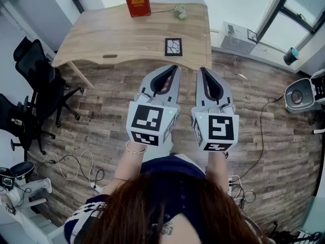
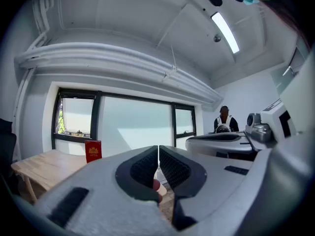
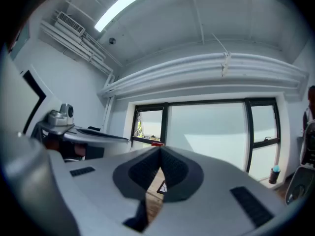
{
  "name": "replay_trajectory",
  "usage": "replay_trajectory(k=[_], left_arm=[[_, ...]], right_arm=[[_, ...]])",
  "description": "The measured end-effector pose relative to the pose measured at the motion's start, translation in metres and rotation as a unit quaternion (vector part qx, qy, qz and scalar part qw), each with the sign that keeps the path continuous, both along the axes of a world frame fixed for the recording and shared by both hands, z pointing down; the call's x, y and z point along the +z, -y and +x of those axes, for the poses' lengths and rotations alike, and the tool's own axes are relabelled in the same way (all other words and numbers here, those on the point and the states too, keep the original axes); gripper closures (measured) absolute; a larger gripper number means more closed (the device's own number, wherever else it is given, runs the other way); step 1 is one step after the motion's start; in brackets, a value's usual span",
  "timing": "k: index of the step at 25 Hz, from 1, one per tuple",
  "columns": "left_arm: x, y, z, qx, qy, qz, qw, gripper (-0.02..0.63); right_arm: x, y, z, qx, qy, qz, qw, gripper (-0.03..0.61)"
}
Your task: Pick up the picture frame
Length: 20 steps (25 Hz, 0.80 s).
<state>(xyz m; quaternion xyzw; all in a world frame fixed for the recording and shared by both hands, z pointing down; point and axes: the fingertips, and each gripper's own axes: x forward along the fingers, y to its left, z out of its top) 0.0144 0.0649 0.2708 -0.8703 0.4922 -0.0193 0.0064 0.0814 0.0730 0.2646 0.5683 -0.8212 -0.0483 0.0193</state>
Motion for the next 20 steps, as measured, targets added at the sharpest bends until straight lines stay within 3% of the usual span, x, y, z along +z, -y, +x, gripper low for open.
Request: replay_trajectory(k=[20], left_arm=[[0.025,0.101,-0.047,0.007,0.004,-0.028,0.9996,0.581]], right_arm=[[0.024,0.096,-0.038,0.001,0.044,-0.049,0.998,0.554]])
